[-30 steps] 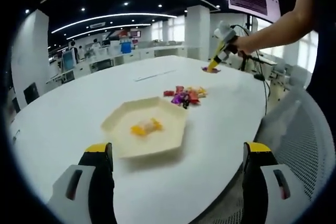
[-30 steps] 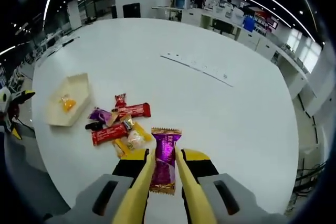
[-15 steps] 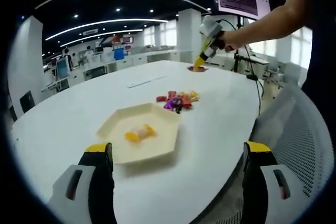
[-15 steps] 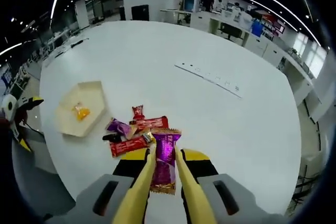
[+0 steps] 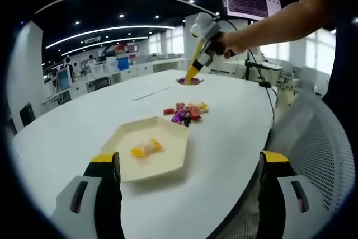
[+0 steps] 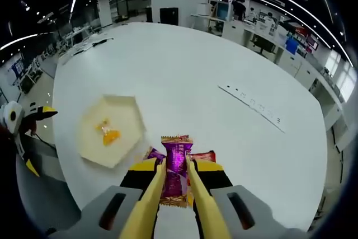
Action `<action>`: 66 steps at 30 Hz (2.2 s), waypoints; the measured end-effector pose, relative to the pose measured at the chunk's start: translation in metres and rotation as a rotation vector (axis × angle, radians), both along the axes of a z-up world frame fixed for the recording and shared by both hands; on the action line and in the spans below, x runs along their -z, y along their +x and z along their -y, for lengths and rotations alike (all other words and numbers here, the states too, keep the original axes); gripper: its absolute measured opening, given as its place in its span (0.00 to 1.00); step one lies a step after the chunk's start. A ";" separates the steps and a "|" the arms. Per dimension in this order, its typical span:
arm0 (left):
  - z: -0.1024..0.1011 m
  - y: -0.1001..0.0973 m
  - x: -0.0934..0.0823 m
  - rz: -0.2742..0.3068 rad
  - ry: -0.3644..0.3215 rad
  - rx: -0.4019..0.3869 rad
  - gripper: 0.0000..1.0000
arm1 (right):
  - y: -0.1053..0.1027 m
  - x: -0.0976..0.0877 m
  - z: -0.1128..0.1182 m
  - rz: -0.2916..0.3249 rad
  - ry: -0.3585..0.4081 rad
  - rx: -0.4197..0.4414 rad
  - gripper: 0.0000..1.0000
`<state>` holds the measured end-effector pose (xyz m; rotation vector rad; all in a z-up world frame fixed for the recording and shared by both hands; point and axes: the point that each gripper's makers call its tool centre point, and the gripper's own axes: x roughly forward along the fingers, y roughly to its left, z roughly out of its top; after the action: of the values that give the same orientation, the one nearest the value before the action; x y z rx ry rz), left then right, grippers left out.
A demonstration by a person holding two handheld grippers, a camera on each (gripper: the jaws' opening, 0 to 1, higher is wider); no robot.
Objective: Place the target food into the container with the food tongs after gripping and lifting it, then release it inside without dropping or visibly crushing the food.
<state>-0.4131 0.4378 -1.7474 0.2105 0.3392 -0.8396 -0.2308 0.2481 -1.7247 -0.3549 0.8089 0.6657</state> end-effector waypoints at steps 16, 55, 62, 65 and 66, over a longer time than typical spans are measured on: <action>0.003 -0.003 0.003 0.014 0.035 0.031 0.98 | -0.024 -0.023 -0.126 0.013 -0.001 -0.267 0.23; 0.000 -0.003 0.005 -0.015 0.021 0.012 0.99 | -0.050 -0.035 -0.218 0.016 -0.002 -0.477 0.24; 0.001 -0.004 0.005 -0.016 0.022 0.020 0.99 | -0.048 -0.039 -0.210 0.026 0.008 -0.455 0.25; 0.001 -0.004 0.004 -0.012 0.020 0.021 0.99 | -0.049 -0.042 -0.207 0.035 0.007 -0.451 0.25; 0.001 -0.003 0.004 -0.012 0.019 0.018 0.99 | -0.050 -0.043 -0.206 0.030 0.012 -0.453 0.25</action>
<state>-0.4165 0.4373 -1.7518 0.2267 0.3571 -0.8560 -0.2809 0.4538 -1.6822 -0.5441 0.6992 1.0843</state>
